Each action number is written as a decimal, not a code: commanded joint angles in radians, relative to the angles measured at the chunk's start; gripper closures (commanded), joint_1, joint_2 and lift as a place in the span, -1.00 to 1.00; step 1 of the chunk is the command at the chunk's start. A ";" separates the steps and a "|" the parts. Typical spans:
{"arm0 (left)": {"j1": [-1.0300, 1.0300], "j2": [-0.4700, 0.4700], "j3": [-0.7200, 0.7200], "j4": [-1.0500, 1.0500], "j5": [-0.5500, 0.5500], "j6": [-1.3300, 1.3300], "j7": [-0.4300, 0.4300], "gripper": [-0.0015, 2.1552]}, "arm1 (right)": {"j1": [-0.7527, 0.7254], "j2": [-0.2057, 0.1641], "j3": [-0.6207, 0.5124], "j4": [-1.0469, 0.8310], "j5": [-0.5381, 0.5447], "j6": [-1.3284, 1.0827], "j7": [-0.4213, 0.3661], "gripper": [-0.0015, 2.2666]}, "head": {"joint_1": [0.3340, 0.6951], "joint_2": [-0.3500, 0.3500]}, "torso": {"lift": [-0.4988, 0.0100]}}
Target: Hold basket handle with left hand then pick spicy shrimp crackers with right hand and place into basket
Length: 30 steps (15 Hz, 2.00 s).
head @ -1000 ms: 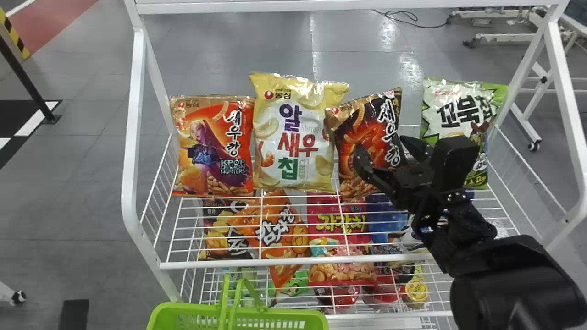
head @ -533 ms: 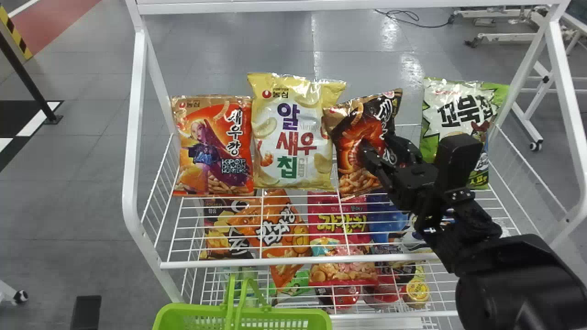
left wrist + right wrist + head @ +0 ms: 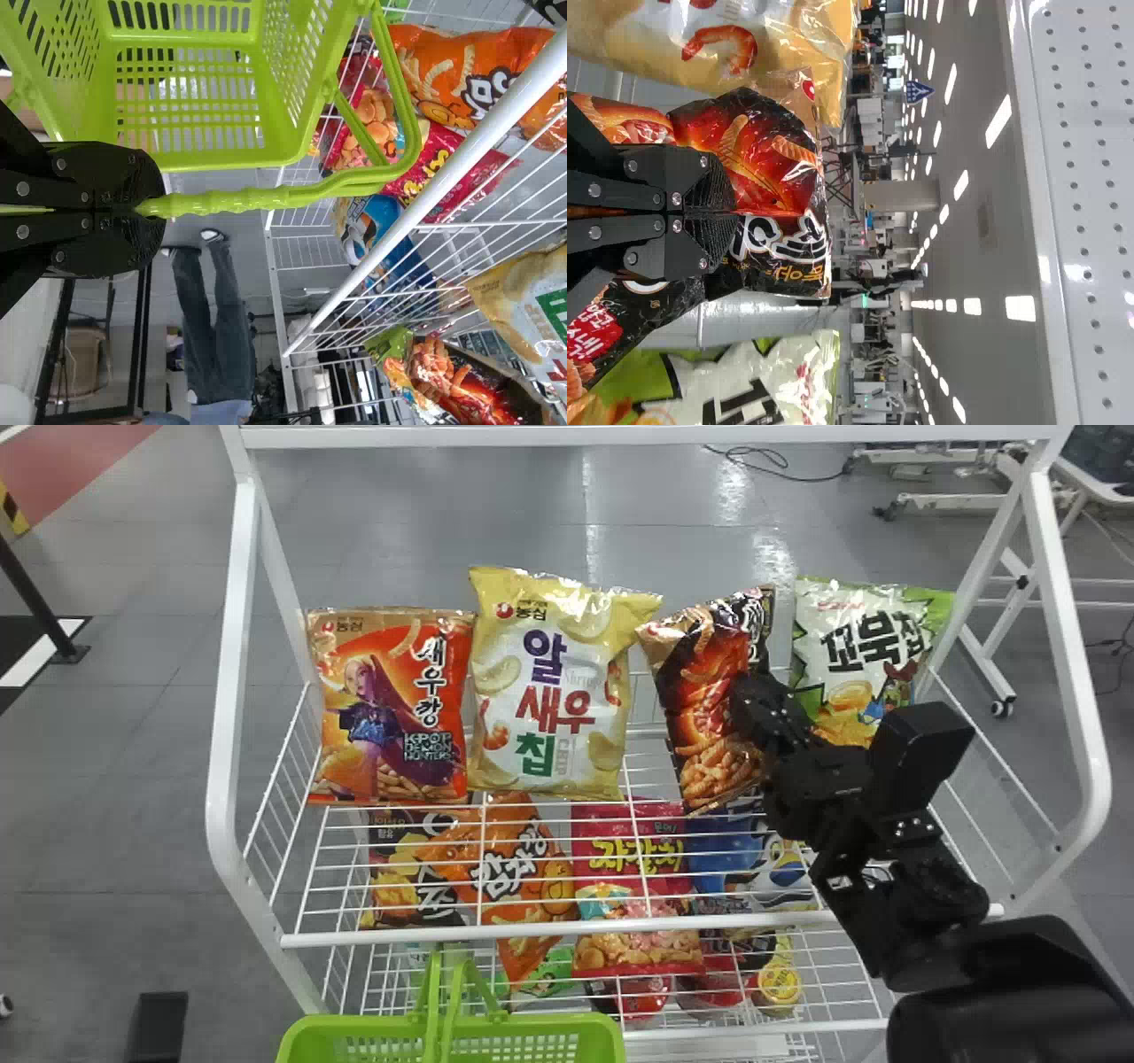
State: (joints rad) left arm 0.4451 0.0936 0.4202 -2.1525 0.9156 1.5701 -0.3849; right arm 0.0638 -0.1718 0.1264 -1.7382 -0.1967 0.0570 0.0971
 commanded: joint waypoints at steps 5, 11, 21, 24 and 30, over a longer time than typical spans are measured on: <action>0.014 -0.003 -0.009 -0.017 0.000 0.001 0.000 0.75 | 0.165 -0.020 -0.051 -0.222 -0.052 0.016 0.000 0.41 | 1.00 -0.21 | 0.81; 0.014 -0.002 -0.014 -0.017 -0.014 0.001 -0.002 0.75 | 0.398 -0.052 -0.068 -0.514 -0.099 0.166 0.001 0.41 | 1.00 -0.21 | 0.81; 0.027 -0.009 0.008 -0.001 -0.015 0.001 -0.015 0.75 | 0.593 -0.189 0.096 -0.646 -0.067 0.353 0.009 0.41 | 1.00 0.22 | 0.81; 0.027 -0.009 0.017 0.000 -0.015 0.001 -0.020 0.75 | 0.633 -0.216 0.125 -0.650 -0.059 0.430 0.015 0.41 | 1.00 0.36 | 0.81; 0.027 -0.009 0.026 -0.003 -0.009 0.001 -0.026 0.75 | 0.649 -0.244 0.205 -0.620 0.020 0.584 0.015 0.41 | 1.00 0.55 | 0.81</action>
State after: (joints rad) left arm 0.4725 0.0843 0.4464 -2.1525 0.9037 1.5701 -0.4107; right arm 0.7185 -0.4147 0.3038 -2.3735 -0.2024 0.6108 0.1119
